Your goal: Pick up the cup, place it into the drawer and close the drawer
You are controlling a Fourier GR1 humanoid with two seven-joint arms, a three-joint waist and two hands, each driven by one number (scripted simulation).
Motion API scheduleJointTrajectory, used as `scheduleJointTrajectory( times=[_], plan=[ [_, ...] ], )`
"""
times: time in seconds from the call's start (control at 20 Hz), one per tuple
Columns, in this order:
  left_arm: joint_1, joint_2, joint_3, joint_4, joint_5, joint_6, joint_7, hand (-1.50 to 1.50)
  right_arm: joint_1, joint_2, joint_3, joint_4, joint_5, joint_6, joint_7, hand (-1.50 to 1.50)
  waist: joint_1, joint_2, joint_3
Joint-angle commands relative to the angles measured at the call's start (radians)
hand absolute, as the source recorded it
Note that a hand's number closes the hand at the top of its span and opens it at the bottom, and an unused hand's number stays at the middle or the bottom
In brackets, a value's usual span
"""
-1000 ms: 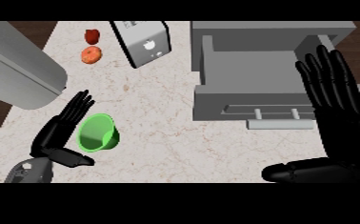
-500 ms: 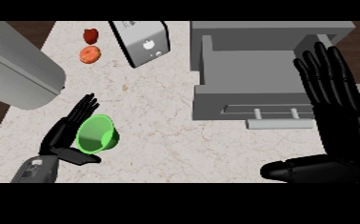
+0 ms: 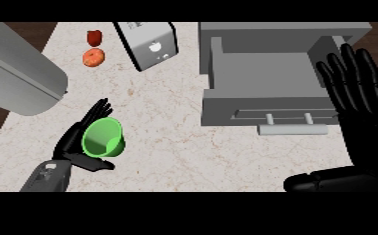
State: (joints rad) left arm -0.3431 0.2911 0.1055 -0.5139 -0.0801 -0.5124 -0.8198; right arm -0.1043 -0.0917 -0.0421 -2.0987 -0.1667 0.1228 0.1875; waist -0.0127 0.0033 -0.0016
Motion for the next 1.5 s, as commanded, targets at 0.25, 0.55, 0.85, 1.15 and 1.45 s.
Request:
scheduleJointTrajectory(
  times=[0.25,0.55,0.85,1.15,1.45],
  plan=[
    [-0.058,-0.013,-0.008,0.116,0.019,-0.131,-0.126,-1.5,0.039,-0.01,-0.007,0.018,0.005,0.034,-0.057,-1.5,-0.006,0.003,0.0],
    [-0.062,-0.029,-0.022,0.113,0.064,-0.235,-0.085,-1.5,-0.006,0.023,0.025,0.037,0.034,-0.01,-0.024,-1.5,0.0,0.003,-0.001],
    [-0.049,-0.069,-0.053,0.089,0.09,-0.284,-0.093,1.5,-0.008,0.0,0.001,0.001,0.003,-0.004,0.017,-1.5,-0.002,0.001,-0.001],
    [-0.069,-0.062,-0.061,0.061,0.114,-0.289,-0.136,1.5,0.002,0.005,0.002,0.038,0.014,0.008,-0.029,-1.5,-0.003,0.003,-0.001],
    [-0.027,-0.079,0.056,0.028,0.215,-0.028,-0.151,1.5,0.017,-0.003,-0.011,0.016,0.023,0.0,-0.022,-1.5,0.012,-0.003,0.001]
  ],
)
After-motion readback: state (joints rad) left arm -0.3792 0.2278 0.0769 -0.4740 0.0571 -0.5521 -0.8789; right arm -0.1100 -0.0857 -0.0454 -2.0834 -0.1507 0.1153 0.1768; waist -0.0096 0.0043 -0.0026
